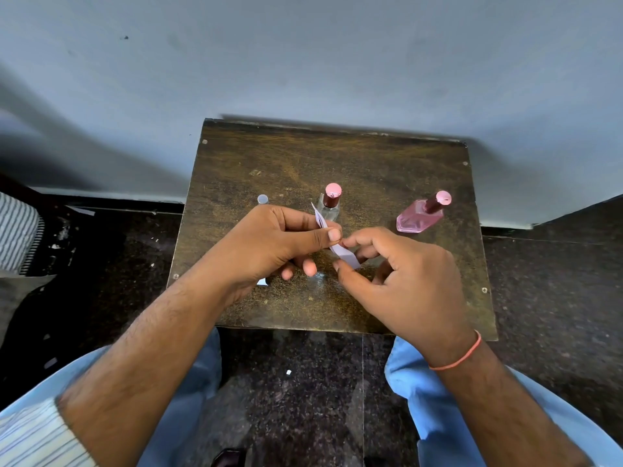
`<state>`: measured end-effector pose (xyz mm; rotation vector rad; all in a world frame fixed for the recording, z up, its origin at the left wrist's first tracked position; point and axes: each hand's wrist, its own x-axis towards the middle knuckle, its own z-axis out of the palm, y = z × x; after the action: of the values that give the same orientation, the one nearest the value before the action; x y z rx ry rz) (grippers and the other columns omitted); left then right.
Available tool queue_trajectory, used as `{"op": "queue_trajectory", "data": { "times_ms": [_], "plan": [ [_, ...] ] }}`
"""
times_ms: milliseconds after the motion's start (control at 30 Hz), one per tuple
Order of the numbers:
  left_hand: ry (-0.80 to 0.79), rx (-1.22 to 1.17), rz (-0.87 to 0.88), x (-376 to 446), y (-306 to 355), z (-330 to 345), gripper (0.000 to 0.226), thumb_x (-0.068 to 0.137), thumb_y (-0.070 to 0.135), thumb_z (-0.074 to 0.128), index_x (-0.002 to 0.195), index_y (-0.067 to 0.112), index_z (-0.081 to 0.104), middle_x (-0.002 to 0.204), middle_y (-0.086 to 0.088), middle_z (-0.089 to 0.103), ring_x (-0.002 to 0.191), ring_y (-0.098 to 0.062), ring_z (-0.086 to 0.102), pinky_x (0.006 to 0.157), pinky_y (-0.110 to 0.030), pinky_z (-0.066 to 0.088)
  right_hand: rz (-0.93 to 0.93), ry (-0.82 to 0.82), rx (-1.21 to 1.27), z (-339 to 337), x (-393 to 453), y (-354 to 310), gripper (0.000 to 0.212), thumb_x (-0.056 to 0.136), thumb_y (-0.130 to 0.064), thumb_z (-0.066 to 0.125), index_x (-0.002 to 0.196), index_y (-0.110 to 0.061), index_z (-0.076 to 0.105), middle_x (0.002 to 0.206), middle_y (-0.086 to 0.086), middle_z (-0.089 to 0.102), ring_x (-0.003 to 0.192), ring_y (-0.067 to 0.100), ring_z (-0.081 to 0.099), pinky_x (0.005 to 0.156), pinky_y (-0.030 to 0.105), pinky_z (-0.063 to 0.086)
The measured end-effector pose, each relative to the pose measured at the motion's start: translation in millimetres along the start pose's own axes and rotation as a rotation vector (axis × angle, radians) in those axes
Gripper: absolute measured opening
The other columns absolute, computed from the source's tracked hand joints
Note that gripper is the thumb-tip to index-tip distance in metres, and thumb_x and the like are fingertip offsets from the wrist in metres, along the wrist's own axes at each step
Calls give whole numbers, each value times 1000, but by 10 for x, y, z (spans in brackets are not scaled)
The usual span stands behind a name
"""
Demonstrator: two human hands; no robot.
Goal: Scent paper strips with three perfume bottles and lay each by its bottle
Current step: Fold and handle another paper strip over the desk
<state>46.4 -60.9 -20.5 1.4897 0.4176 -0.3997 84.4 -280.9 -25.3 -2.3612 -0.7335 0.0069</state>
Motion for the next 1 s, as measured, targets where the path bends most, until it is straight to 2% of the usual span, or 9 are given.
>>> {"op": "queue_trajectory", "data": {
  "times_ms": [133, 233, 367, 533, 633, 700, 800, 900, 1000],
  "plan": [
    [5, -22, -9, -21, 28, 2, 27, 92, 28, 80, 107, 6, 83, 69, 2, 75, 50, -5, 60, 40, -15, 37, -8, 17, -16, 7, -7, -4, 25, 85, -43, 86, 107, -36, 79, 88, -21, 77, 59, 3, 67, 58, 34, 58],
    [13, -16, -6, -32, 39, -5, 26, 92, 28, 80, 106, 7, 84, 69, 3, 75, 50, -5, 59, 40, -15, 37, -6, -4, 11, -1, -5, 9, 25, 86, -44, 83, 110, -38, 80, 92, -22, 78, 56, 4, 66, 59, 34, 59],
    [6, 10, 4, -29, 24, -28, 25, 91, 31, 81, 104, 10, 85, 74, -4, 77, 51, -7, 58, 40, -16, 37, -1, -16, 97, -3, 12, 41, 22, 87, -37, 79, 109, -37, 83, 96, -23, 80, 55, 7, 67, 61, 36, 60],
    [10, 25, 11, -28, 20, -46, 25, 90, 35, 82, 102, 13, 86, 81, -26, 74, 54, -14, 56, 41, -17, 36, 21, -49, 140, -32, 26, 68, 24, 87, -29, 82, 108, -40, 85, 85, -24, 78, 54, 9, 68, 58, 35, 59],
    [4, 37, 11, -46, 27, -50, 25, 90, 38, 82, 102, 17, 86, 100, -39, 73, 64, -29, 51, 42, -19, 36, 33, -102, 192, -63, 35, 109, 23, 88, -33, 82, 110, -40, 85, 90, -24, 80, 54, 12, 67, 59, 37, 60],
    [0, 33, 16, -48, 29, -55, 25, 89, 39, 82, 102, 18, 87, 103, -40, 72, 63, -29, 51, 42, -18, 36, 49, -139, 235, -77, 40, 146, 22, 89, -37, 81, 111, -40, 85, 94, -23, 81, 54, 14, 68, 61, 39, 61],
    [-14, 40, 11, -43, 31, -49, 27, 88, 42, 82, 102, 19, 86, 101, -40, 72, 67, -33, 47, 44, -21, 35, 41, -150, 274, -92, 34, 186, 21, 91, -34, 82, 111, -39, 85, 80, -24, 77, 50, 13, 63, 58, 38, 59],
    [-18, 46, 8, -37, 26, -47, 25, 91, 40, 81, 100, 17, 87, 81, -32, 71, 60, -27, 49, 43, -21, 34, 40, -119, 277, -103, 41, 198, 18, 95, -30, 77, 109, -36, 86, 58, -6, 69, 46, 12, 56, 52, 33, 50],
    [-46, 69, 7, -32, 17, -40, 27, 90, 42, 81, 101, 19, 87, 88, -34, 73, 62, -29, 48, 44, -21, 34, 34, -112, 252, -104, 60, 194, 15, 99, -29, 74, 106, -34, 85, 58, -3, 68, 51, 17, 63, 54, 39, 54]
  ]
}}
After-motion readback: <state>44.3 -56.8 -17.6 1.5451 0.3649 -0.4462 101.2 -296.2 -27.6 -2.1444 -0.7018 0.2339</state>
